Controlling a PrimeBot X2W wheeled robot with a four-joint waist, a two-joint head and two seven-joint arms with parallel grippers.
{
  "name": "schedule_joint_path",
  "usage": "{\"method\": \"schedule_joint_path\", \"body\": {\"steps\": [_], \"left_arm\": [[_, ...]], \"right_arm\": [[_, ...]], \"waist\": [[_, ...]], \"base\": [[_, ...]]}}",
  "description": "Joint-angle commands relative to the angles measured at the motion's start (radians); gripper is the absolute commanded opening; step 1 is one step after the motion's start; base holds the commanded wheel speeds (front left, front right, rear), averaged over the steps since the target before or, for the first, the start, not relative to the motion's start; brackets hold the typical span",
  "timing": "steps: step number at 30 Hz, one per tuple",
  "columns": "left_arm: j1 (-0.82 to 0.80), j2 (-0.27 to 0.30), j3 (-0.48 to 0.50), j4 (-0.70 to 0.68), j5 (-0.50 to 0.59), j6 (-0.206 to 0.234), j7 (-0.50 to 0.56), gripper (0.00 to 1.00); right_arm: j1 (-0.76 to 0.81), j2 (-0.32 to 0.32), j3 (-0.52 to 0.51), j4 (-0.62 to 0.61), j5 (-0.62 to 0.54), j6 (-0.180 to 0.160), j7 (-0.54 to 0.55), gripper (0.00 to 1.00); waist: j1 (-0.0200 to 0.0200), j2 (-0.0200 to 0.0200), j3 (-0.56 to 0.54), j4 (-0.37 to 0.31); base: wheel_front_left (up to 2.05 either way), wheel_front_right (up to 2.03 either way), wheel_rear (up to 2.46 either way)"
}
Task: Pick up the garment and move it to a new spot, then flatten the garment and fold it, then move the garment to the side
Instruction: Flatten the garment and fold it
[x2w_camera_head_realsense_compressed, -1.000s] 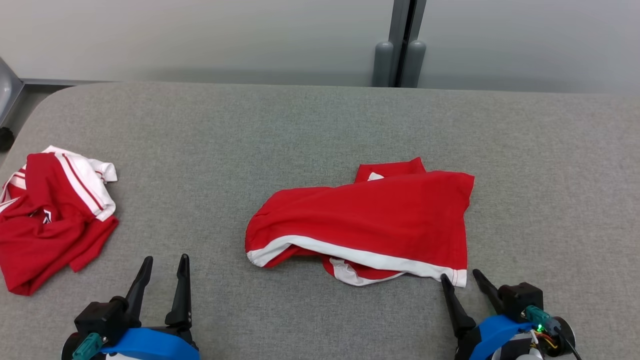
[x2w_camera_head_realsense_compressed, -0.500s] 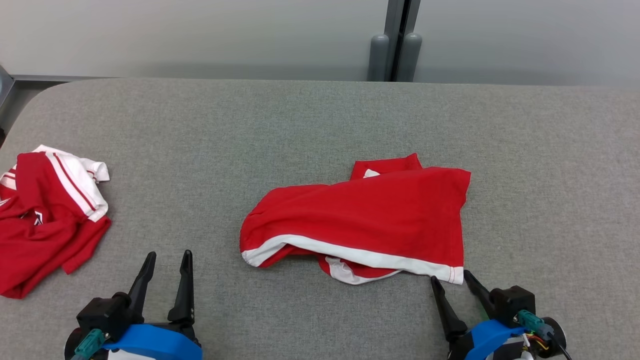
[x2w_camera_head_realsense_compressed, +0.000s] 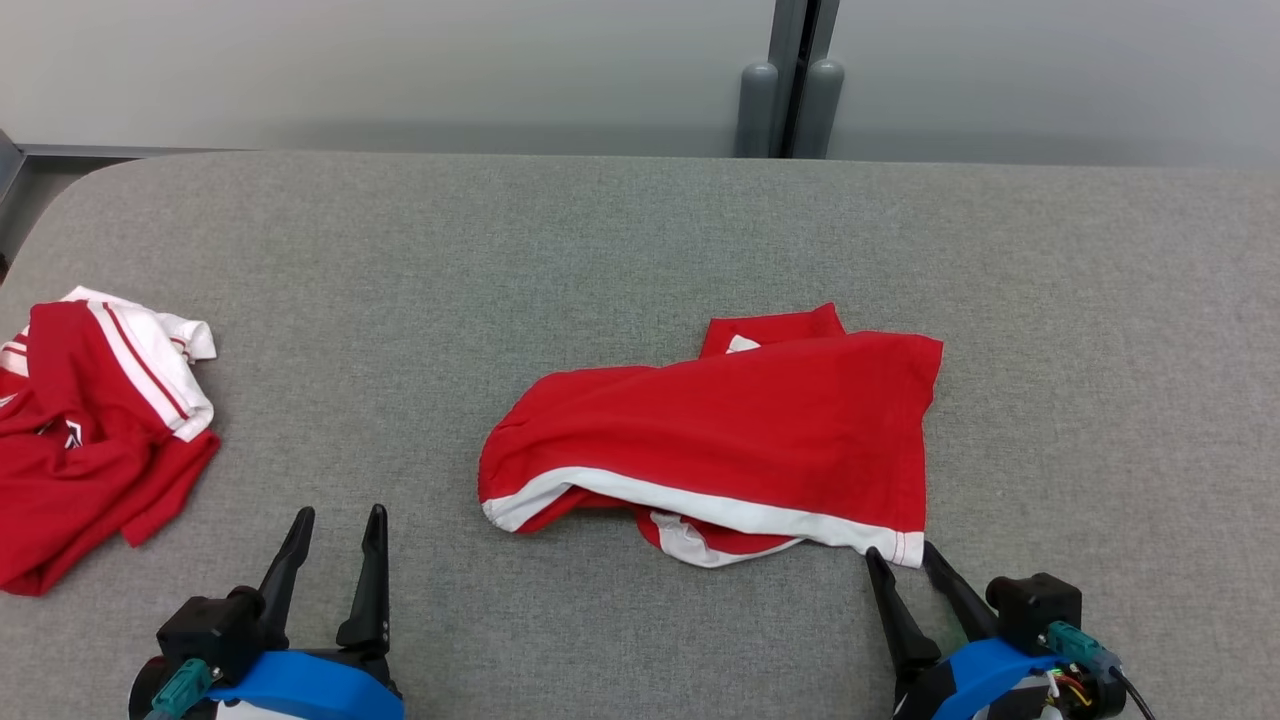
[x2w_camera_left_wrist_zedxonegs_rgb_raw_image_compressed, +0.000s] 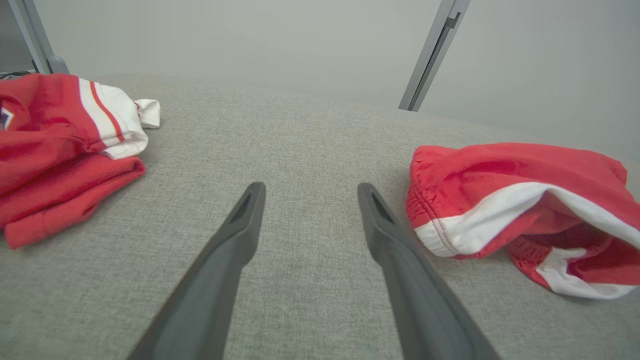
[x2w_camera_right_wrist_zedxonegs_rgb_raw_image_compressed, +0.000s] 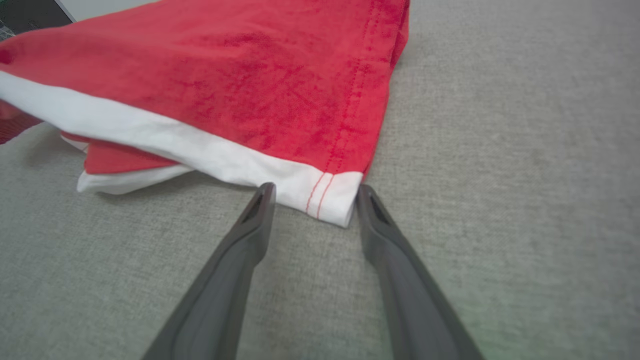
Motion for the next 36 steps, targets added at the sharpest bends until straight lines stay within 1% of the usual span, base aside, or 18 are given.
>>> {"method": "schedule_joint_path", "body": {"steps": [1, 2, 3, 4, 5, 6, 7, 9, 10, 11, 16, 19, 21, 24, 27, 31, 36], "left_arm": [[0.001, 0.004, -0.003, -0.001, -0.004, -0.002, -0.003, 1.00], [0.002, 0.005, -0.005, 0.000, -0.005, -0.002, -0.003, 1.00], [0.001, 0.006, -0.006, 0.001, -0.006, -0.002, -0.003, 1.00], [0.001, 0.008, -0.007, 0.002, -0.006, -0.002, -0.003, 1.00], [0.000, 0.009, -0.009, 0.002, -0.005, -0.002, -0.003, 1.00], [-0.001, 0.010, -0.010, 0.002, -0.005, -0.002, -0.003, 1.00], [-0.002, 0.011, -0.011, 0.002, -0.006, -0.002, -0.003, 1.00], [-0.002, 0.014, -0.013, 0.002, -0.005, -0.002, -0.003, 1.00], [-0.002, 0.014, -0.013, 0.002, -0.004, -0.002, -0.003, 1.00], [-0.002, 0.015, -0.014, 0.001, -0.003, -0.002, -0.003, 1.00], [0.002, 0.012, -0.026, -0.011, -0.006, -0.002, -0.003, 1.00], [0.012, 0.010, -0.057, -0.026, -0.028, -0.002, -0.003, 1.00], [0.013, 0.012, -0.100, -0.038, -0.059, -0.002, -0.003, 1.00], [0.017, 0.028, -0.179, -0.056, -0.129, -0.002, -0.003, 1.00], [0.022, 0.045, -0.274, -0.077, -0.229, -0.002, -0.003, 1.00], [0.010, 0.082, -0.379, -0.089, -0.369, -0.002, -0.003, 1.00], [-0.033, 0.131, -0.485, -0.090, -0.494, -0.002, -0.003, 1.00]], "right_arm": [[0.006, -0.003, 0.001, 0.007, 0.012, 0.000, 0.001, 0.80], [0.004, -0.003, 0.004, 0.010, 0.017, 0.000, 0.001, 0.80], [0.003, -0.003, 0.011, 0.012, 0.034, 0.000, 0.001, 0.77], [0.001, -0.003, 0.014, 0.015, 0.036, 0.000, 0.001, 0.69], [-0.001, -0.003, 0.017, 0.018, 0.037, 0.000, 0.001, 0.58], [-0.004, -0.003, 0.018, 0.016, 0.042, 0.000, 0.001, 0.50], [-0.005, -0.003, 0.018, 0.016, 0.043, 0.000, 0.001, 0.48], [-0.006, -0.003, 0.019, 0.014, 0.046, 0.000, 0.001, 0.36], [-0.006, -0.003, 0.018, 0.013, 0.047, 0.000, 0.001, 0.15], [-0.006, -0.003, 0.017, 0.013, 0.047, 0.000, 0.001, 0.00], [-0.004, -0.004, -0.023, 0.003, 0.038, 0.000, 0.001, 0.00], [0.009, -0.004, -0.070, -0.012, 0.024, 0.000, 0.000, 0.00], [0.016, -0.004, -0.096, -0.020, 0.004, 0.000, 0.000, 0.00], [0.021, -0.004, -0.135, -0.025, -0.016, 0.000, 0.000, 0.00], [0.021, -0.004, -0.157, -0.023, -0.026, 0.000, 0.000, 0.00], [0.015, -0.004, -0.172, -0.024, -0.032, 0.000, 0.000, 0.00], [-0.005, -0.004, -0.200, -0.035, -0.047, 0.000, 0.000, 0.00]], "waist": [[0.0000, 0.0000, 0.001, 0.000], [0.0000, 0.0000, 0.003, 0.000], [0.0000, 0.0000, 0.003, 0.000], [0.0000, 0.0000, 0.004, 0.000], [0.0000, 0.0000, 0.005, 0.000], [0.0000, 0.0000, 0.005, 0.000], [0.0000, 0.0000, 0.006, 0.000], [0.0000, 0.0000, 0.004, 0.000], [0.0000, 0.0000, 0.004, 0.000], [0.0000, 0.0000, 0.003, 0.000], [0.0000, 0.0000, -0.010, -0.007], [0.0000, 0.0000, -0.023, -0.015], [0.0000, 0.0000, -0.032, -0.021], [0.0000, 0.0000, -0.041, -0.029], [0.0000, 0.0000, -0.047, -0.034], [0.0000, 0.0000, -0.044, -0.040], [0.0000, 0.0000, -0.022, -0.053]], "base": [[0.00, 0.00, 0.00], [0.00, 0.00, 0.00], [0.00, 0.00, 0.00], [0.00, 0.00, 0.00], [0.00, 0.00, 0.00], [0.00, 0.00, 0.00], [0.00, 0.00, 0.00], [0.00, 0.00, 0.00], [0.00, 0.00, 0.00], [0.00, 0.00, 0.00], [0.00, 0.00, 0.00], [0.00, 0.00, 0.00], [0.00, 0.00, 0.00], [0.00, 0.00, 0.00], [0.00, 0.00, 0.00], [0.00, 0.00, 0.00], [0.00, 0.00, 0.00]]}}
